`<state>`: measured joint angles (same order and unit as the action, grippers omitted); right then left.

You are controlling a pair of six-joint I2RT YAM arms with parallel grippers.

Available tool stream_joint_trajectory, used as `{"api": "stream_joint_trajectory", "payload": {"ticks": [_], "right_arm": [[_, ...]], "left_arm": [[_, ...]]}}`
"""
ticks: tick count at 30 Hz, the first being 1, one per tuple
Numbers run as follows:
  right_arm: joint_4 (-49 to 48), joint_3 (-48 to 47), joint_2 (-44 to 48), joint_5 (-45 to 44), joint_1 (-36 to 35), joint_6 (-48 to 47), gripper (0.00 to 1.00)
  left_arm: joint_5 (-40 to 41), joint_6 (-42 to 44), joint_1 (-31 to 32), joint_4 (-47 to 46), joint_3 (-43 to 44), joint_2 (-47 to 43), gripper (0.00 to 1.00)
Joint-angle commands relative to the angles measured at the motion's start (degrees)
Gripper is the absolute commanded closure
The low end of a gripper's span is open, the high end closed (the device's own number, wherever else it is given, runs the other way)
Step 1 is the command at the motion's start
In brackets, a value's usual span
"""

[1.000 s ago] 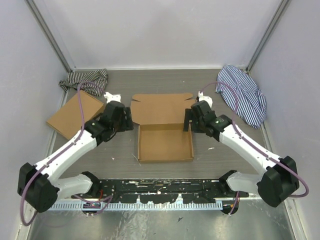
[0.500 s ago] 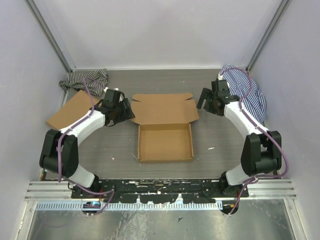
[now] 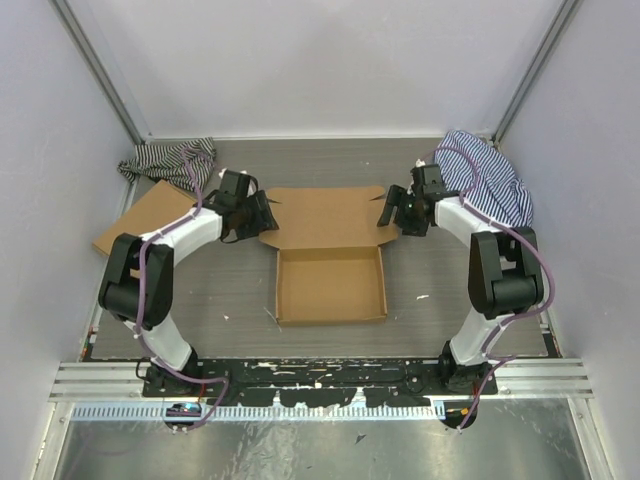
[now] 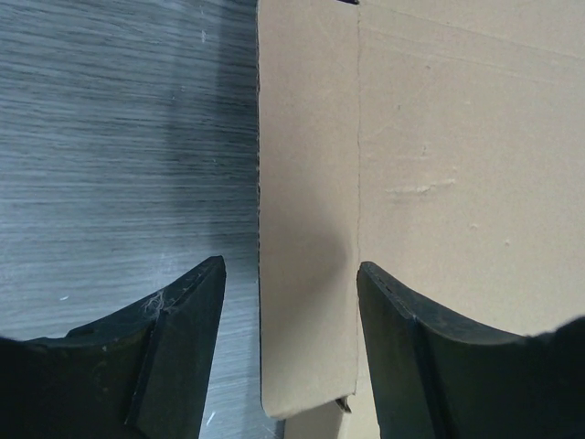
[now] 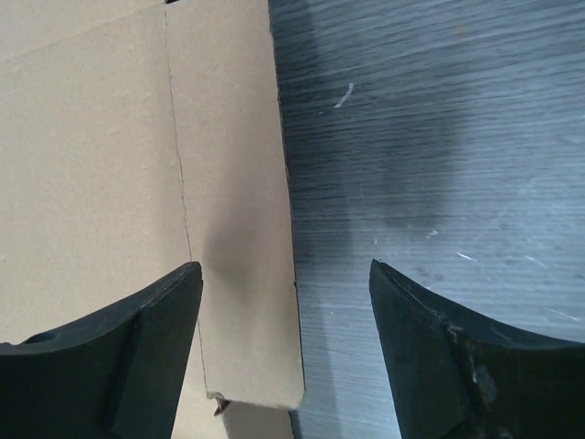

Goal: Fold the paper box

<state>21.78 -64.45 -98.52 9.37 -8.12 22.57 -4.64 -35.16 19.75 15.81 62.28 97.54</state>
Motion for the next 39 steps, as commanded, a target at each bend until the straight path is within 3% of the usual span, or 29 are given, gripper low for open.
{"api": "stream_joint_trajectory", "payload": {"ticks": [1,13,17,21,24,32,39], "right_arm": [[-5.59,-3.09,-1.87,5.62,0.30,-1.12,0.23],[-6.11,-12.49,-10.07,8.15,0.45,-2.98,0.30],[-6.13,-14.77,-12.12,10.44,0.49,-2.92,0.43],[-5.88,-16.17,-12.58,12.19,0.56,-2.88,0.60],[-5.62,-16.42,-11.88,12.50,0.56,-2.73,0.67],[-4.40,-16.12,-9.53,13.10,0.41,-2.62,0.73],[-2.60,-15.91,-8.08,10.10,-2.16,-3.85,0.83]], "left_arm": [[-0.18,1.36,-0.19,-1.06,3.04,2.14,0.34],[-0.48,2.54,-2.87,-1.05,9.76,8.21,0.37],[-2.01,2.55,-3.05,-0.62,12.28,10.65,0.40],[-3.06,2.45,-3.05,-0.25,14.19,11.85,0.48],[-3.94,2.44,-3.01,0.35,15.53,11.91,0.52],[-3.09,3.71,-3.04,4.68,19.57,13.82,0.62],[-4.15,4.75,-2.50,6.36,21.96,15.57,0.85]]}}
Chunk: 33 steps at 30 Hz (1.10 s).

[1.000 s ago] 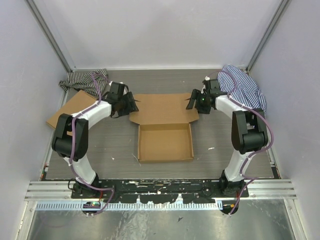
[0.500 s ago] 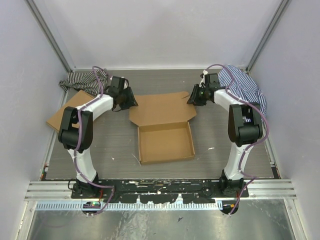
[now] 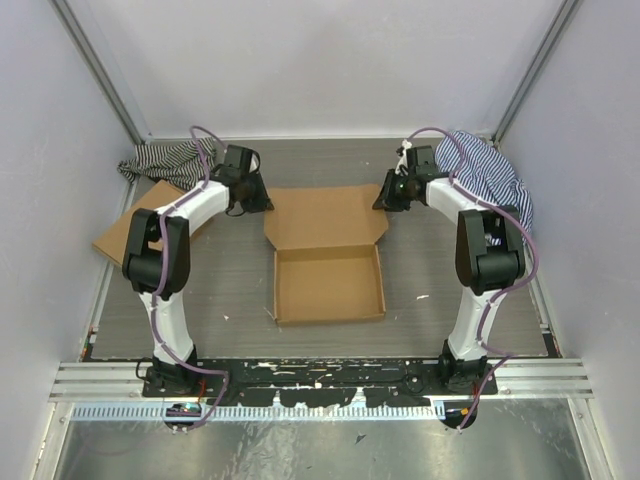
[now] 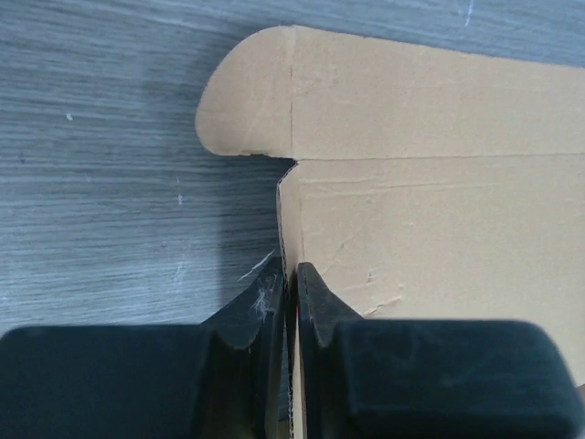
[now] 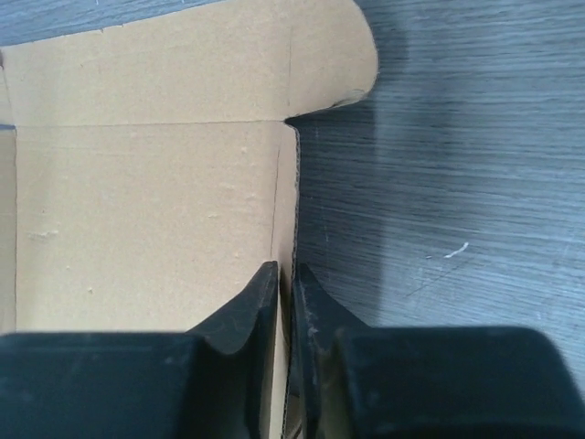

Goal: Fold the paper box

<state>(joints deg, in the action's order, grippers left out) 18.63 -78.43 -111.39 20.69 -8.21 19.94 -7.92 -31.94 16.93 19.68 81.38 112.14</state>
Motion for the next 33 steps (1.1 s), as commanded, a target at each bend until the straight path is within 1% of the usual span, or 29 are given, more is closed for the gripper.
{"api": "stream_joint_trajectory", "payload": {"ticks": [1,3,4,7,10,14,16,17,18,21,23,25,26,29,31,33], "right_arm": [[1.02,-2.04,5.05,-2.06,-2.67,-1.49,0.85],[1.87,-2.15,5.68,-4.43,-3.76,-1.79,0.89],[2.20,-2.25,5.99,-5.43,-4.28,-1.81,0.91],[3.69,-2.63,7.42,-9.03,-5.56,-2.22,0.96],[4.85,-2.36,9.38,-12.39,-6.47,-2.52,0.98],[4.32,-0.16,13.46,-15.27,-7.32,-3.08,0.99],[3.26,1.84,16.04,-15.83,-7.61,-3.60,0.97],[2.84,2.85,17.30,-15.85,-7.63,-3.67,0.94],[2.60,3.74,18.67,-16.30,-7.65,-3.71,0.87],[2.66,5.90,22.27,-18.77,-7.62,-3.94,0.55],[2.86,6.98,24.40,-20.24,-7.60,-3.99,0.45],[2.84,7.96,26.51,-20.95,-7.61,-3.68,0.42],[2.91,8.45,27.93,-21.10,-7.59,-3.34,0.42],[3.17,9.52,30.94,-19.90,-7.60,-3.60,0.41],[3.86,9.87,32.57,-17.93,-7.59,-4.60,0.41],[5.22,9.62,33.82,-15.09,-7.55,-6.07,0.41]], "left_arm": [[-0.64,2.12,0.47,3.04,3.35,0.98,0.91],[0.07,2.84,0.69,4.18,4.27,0.85,0.99],[0.43,3.15,0.80,4.70,4.52,0.77,1.00],[1.60,3.96,1.13,5.43,4.60,-0.33,1.00],[3.44,5.31,1.80,5.12,3.62,-3.10,1.00],[5.72,7.44,3.42,2.81,1.22,-7.51,1.00],[7.04,9.12,4.45,0.12,-1.14,-10.50,1.00],[7.70,9.93,4.99,-1.67,-2.77,-12.01,1.00],[8.39,10.57,5.41,-4.21,-4.88,-13.86,1.00],[9.49,11.44,5.83,-14.31,-14.01,-19.65,1.00],[9.48,12.15,5.84,-22.74,-20.77,-23.45,1.00],[8.85,12.91,5.90,-32.55,-27.82,-27.85,1.00],[8.51,13.17,6.04,-39.68,-31.30,-29.45,1.00],[7.57,15.78,6.59,-53.99,-41.13,-33.00,1.00],[6.58,17.22,7.07,-60.48,-44.90,-34.34,1.00],[5.82,17.76,7.47,-65.04,-47.25,-34.97,1.00]]}}
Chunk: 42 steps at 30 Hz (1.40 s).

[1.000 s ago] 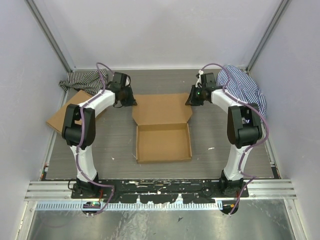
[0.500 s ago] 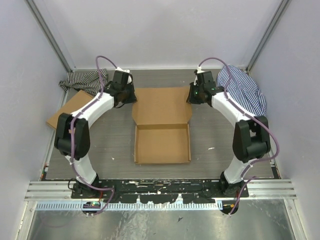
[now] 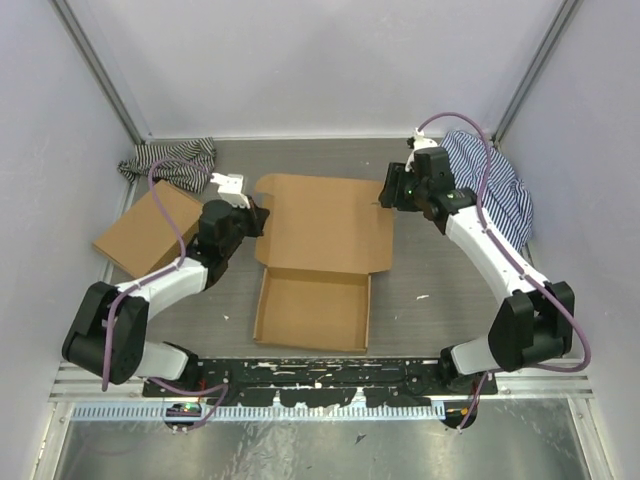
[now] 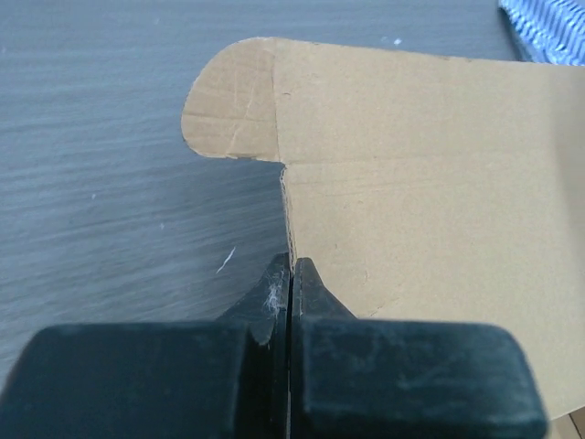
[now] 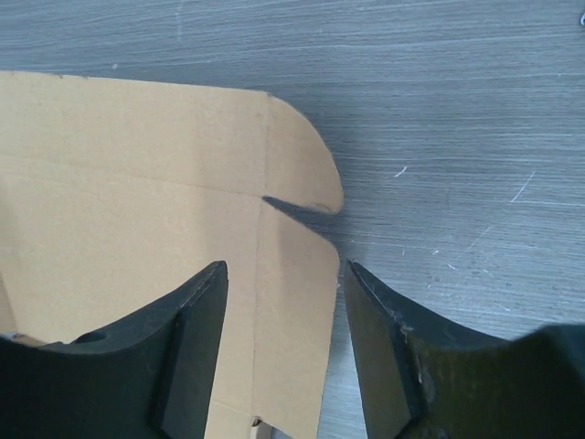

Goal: Fold the paper box

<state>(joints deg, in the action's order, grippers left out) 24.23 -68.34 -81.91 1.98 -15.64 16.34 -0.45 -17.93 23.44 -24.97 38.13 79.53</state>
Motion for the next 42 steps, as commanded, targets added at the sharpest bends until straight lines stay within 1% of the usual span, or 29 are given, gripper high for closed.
{"api": "stream_joint_trajectory", "payload": {"ticks": [1,4,9,11,15,19,24,29,32,34,38,42], "right_arm": [[0.40,-0.77,4.99,5.20,-0.15,-3.20,0.41],[3.28,-1.65,6.45,7.15,-0.18,-5.01,0.42],[6.87,-2.34,7.81,1.80,-0.14,-5.87,0.42],[7.27,-2.01,8.91,2.01,-0.11,-5.60,0.43],[8.20,-0.99,11.58,3.82,-0.11,-4.77,0.43],[8.64,0.54,13.31,5.25,-0.15,-5.22,0.43],[7.02,2.12,12.83,6.96,-0.10,-5.56,0.45],[4.18,2.83,11.28,3.52,-0.10,-5.73,0.45],[2.09,2.86,9.39,1.70,-0.04,-5.90,0.43],[0.61,2.77,8.13,3.23,0.45,-6.35,0.39],[-2.83,3.37,7.13,7.64,1.63,-6.21,0.30],[-3.88,2.90,5.56,9.06,2.80,-6.18,0.25]], "left_arm": [[-2.19,3.69,1.06,-22.04,-4.78,-2.48,1.00],[-3.01,3.50,1.31,-25.69,-6.96,-3.34,1.00],[-1.57,3.23,1.43,-28.66,-9.96,-6.24,1.00],[-0.26,3.12,1.43,-29.06,-10.84,-8.76,1.00],[0.71,3.46,1.43,-29.15,-11.73,-10.99,1.00],[0.89,3.43,1.48,-29.13,-12.15,-12.41,1.00],[0.88,3.24,1.43,-30.54,-12.99,-12.79,1.00],[0.74,3.54,1.43,-30.76,-13.24,-12.82,1.00],[0.71,3.82,1.43,-30.96,-13.35,-12.94,1.00],[0.61,4.09,1.43,-30.95,-13.43,-13.15,1.00],[0.88,4.31,1.42,-30.88,-13.53,-13.34,1.00],[0.87,4.25,1.48,-30.90,-13.48,-13.26,1.00]]}}
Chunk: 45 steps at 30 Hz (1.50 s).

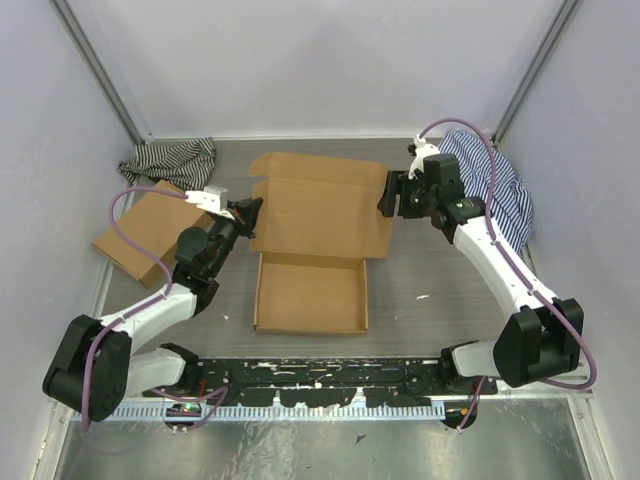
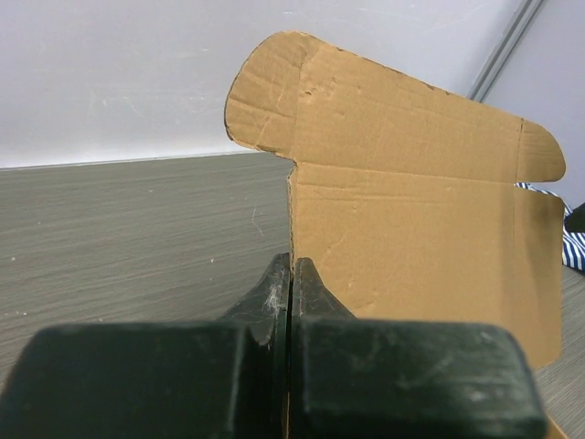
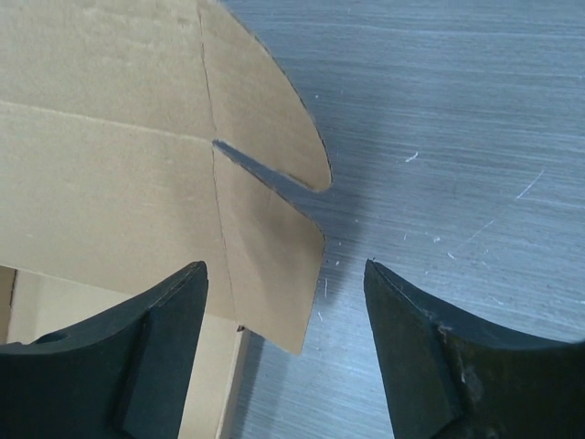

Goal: Fold the paper box

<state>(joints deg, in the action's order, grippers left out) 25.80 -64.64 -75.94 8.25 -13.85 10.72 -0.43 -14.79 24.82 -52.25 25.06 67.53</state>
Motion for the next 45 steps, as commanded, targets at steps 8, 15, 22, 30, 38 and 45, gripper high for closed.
{"api": "stream_joint_trajectory", "payload": {"ticks": [8,15,22,30,38,45], "right_arm": [[-11.12,0.55,-3.05,14.75,3.64,-0.78,0.26],[-10.78,-0.93,-5.32,24.34,3.61,-0.80,0.54],[-7.04,-2.65,-5.11,21.06,3.02,-1.10,0.81],[-4.40,-4.70,-4.20,8.28,0.04,-0.42,0.99],[-13.05,0.20,4.23,-1.18,-2.28,-3.63,0.99],[-20.04,5.18,11.06,4.50,-3.31,-11.96,0.98]], "left_arm": [[0.73,0.88,0.05,-3.57,-0.32,-0.97,1.00],[0.61,0.78,0.05,-3.23,0.07,-0.75,1.00],[0.41,0.71,0.05,-1.78,0.83,-0.43,1.00],[1.04,0.64,0.05,4.16,3.19,-1.88,0.82],[6.96,-0.18,0.05,25.14,11.72,-8.25,0.53],[10.66,-0.93,0.05,31.17,14.75,-11.30,0.39]]}}
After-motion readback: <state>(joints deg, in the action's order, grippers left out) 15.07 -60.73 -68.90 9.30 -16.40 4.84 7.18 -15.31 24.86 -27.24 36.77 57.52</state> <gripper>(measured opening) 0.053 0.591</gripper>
